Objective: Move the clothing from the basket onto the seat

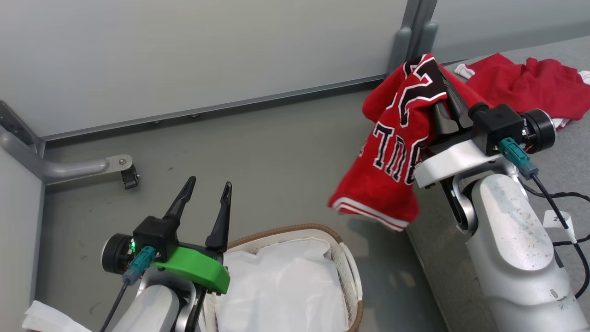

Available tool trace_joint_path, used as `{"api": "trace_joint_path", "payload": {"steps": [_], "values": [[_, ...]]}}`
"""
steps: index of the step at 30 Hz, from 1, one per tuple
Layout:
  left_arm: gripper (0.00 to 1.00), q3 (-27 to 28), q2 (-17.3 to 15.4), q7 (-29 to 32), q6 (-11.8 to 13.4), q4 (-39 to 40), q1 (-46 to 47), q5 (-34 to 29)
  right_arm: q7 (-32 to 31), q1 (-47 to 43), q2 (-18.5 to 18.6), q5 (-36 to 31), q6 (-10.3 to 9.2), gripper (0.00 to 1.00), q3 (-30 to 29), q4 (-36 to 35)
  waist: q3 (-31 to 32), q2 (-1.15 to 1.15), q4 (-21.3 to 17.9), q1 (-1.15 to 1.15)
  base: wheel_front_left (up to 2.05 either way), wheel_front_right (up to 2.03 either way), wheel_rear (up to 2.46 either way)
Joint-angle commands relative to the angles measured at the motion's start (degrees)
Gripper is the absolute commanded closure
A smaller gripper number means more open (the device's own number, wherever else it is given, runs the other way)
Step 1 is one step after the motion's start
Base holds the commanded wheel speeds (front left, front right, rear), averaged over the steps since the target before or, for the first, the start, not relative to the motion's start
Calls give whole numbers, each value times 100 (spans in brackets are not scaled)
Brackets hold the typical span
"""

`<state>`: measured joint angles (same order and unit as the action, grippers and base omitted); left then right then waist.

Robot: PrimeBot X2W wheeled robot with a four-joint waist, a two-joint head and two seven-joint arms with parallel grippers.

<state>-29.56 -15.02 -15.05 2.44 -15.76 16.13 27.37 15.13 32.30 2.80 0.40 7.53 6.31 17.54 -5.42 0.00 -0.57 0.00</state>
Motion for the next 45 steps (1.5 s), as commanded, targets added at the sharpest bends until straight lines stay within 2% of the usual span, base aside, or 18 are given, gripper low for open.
{"api": "trace_joint_path", "payload": {"steps": [1, 9, 17, 25, 33, 45], "values": [[0, 54, 49, -10, -39, 38, -111, -104, 2, -59, 19, -45, -8, 100, -35, -38, -40, 0, -57, 0, 0, 0, 0], [0, 292, 261, -11, -240, 145, -199, -392, 2, 55, 19, -22, -8, 100, -92, -122, -329, 0, -519, 0, 0, 0, 0], [0, 430, 375, -11, -497, 137, 42, -738, 3, 80, 16, 102, -8, 100, -128, -259, -748, 0, -1370, 0, 0, 0, 0], [0, 443, 329, -11, -658, 20, 225, -985, 2, -23, 15, 235, -8, 100, -314, -337, -1039, 0, -2244, 0, 0, 0, 0], [0, 393, 234, -11, -730, -74, 362, -1132, 2, -127, 14, 375, -8, 100, -402, -381, -1225, 0, -2895, 0, 0, 0, 0], [0, 165, 258, -12, -806, -139, 563, -1240, 2, -50, 14, 261, -8, 100, -588, -344, -1374, 0, -2972, 0, 0, 0, 0]]}}
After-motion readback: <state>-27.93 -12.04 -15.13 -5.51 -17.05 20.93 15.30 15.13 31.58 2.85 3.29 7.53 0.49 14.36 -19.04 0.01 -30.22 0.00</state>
